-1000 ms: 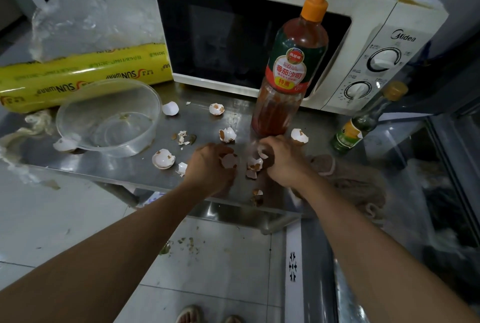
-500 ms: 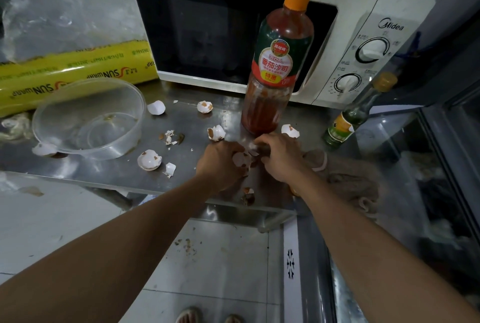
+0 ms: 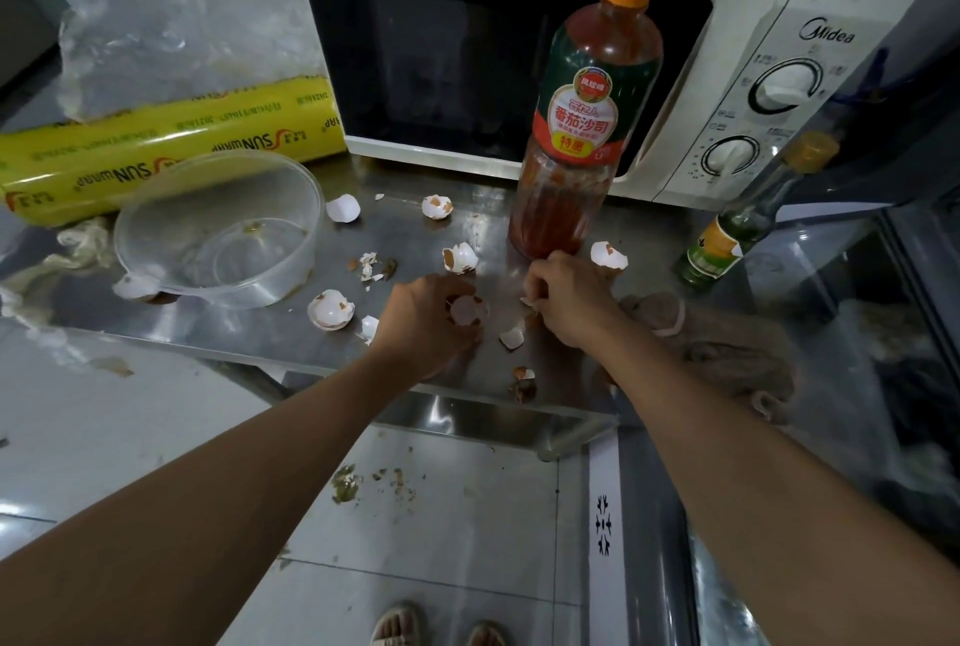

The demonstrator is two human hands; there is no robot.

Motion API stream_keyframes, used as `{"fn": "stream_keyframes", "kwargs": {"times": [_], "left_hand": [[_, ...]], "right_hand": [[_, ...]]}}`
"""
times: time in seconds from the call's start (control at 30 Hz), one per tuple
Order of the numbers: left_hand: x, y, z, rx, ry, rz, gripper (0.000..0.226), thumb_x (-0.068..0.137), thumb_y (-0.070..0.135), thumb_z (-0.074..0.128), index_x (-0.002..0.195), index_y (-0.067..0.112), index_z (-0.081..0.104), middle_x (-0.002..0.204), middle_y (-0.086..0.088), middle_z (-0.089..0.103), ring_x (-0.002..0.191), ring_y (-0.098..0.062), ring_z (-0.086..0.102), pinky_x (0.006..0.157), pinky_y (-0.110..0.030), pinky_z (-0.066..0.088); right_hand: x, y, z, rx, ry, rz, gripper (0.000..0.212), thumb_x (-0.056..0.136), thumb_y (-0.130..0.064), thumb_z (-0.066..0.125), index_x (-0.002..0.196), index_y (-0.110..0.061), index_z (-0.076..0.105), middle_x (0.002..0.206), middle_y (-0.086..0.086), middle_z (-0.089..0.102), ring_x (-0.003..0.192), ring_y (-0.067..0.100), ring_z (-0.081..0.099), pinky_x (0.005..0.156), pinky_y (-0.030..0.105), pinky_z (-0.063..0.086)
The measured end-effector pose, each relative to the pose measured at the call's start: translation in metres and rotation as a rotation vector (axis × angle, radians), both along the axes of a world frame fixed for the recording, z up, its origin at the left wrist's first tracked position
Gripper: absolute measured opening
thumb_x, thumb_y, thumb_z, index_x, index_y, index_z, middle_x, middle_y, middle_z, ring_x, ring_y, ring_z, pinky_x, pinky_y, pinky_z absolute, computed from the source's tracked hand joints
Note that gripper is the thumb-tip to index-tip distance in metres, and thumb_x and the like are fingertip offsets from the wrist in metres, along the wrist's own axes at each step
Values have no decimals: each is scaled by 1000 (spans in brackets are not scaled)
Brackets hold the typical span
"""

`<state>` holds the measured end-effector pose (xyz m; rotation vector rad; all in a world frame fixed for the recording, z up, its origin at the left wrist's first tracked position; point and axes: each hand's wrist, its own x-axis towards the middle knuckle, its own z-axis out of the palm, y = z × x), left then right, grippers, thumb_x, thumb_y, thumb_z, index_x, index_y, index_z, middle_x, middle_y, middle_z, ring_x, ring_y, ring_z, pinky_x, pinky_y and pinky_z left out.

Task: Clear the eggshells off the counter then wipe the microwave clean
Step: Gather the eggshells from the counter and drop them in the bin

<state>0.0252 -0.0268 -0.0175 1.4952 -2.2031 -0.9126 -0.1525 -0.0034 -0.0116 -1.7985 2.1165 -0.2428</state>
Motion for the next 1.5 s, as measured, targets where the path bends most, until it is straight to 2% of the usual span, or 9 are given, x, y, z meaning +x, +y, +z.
{"fn": "stream_keyframes", "kwargs": {"times": [0.17,0.33,0.53,0.73,0.9,1.07,1.2,1.37,1.5], "left_hand": [[6,2,-3,23,-56,-10,47,72,23,78,116,15,64,114,-6,67,102,-20,63,88,-29,51],[9,4,-5,16,-57,-3,46,73,24,78,116,17,65,113,-5,67,101,-20,62,86,-28,51],[10,6,-6,-6,-45,-2,45,72,24,78,114,18,66,112,-6,68,99,-22,63,82,-26,49],[17,11,-5,-10,-41,8,46,74,28,76,117,21,64,112,-3,67,95,-18,63,83,-34,54],[23,26,-1,-30,-7,28,47,73,26,77,117,18,63,112,-3,66,95,-17,64,82,-35,55],[28,58,0,-32,35,54,45,75,23,76,117,15,62,114,-1,65,96,-8,61,80,-14,47],[30,93,-7,-5,19,130,45,73,22,77,116,17,63,113,0,66,93,-6,58,81,-15,46],[23,127,-23,9,49,205,37,73,21,78,108,17,65,93,10,59,78,2,49,63,1,34],[16,136,-38,88,102,204,33,75,20,76,105,20,63,97,11,59,88,-3,54,72,-9,44]], "right_hand": [[-1,1,3,36,5,-10,19,84,-2,58,90,-19,57,92,1,60,91,20,56,80,34,48],[-3,4,5,1,10,-18,20,83,-8,63,74,-23,54,87,-4,51,82,12,49,74,27,36],[0,12,12,37,6,27,19,79,-9,70,70,-22,59,91,0,64,88,17,59,79,35,51],[2,13,9,16,53,105,31,77,1,66,103,-15,61,105,4,60,93,19,58,79,36,52],[7,13,7,8,130,165,22,77,2,63,84,-19,62,95,0,59,86,20,58,72,37,52],[13,20,2,13,118,210,18,81,-3,63,79,-20,59,95,-1,56,87,18,54,69,33,47],[9,31,5,-38,-6,223,26,81,7,51,92,-14,62,100,6,58,89,20,55,67,29,42],[5,38,17,13,-46,355,48,79,14,48,118,-12,61,121,6,57,112,21,52,86,23,40],[9,46,13,57,23,457,48,82,11,49,123,-12,59,121,6,53,112,21,46,87,26,35]]}}
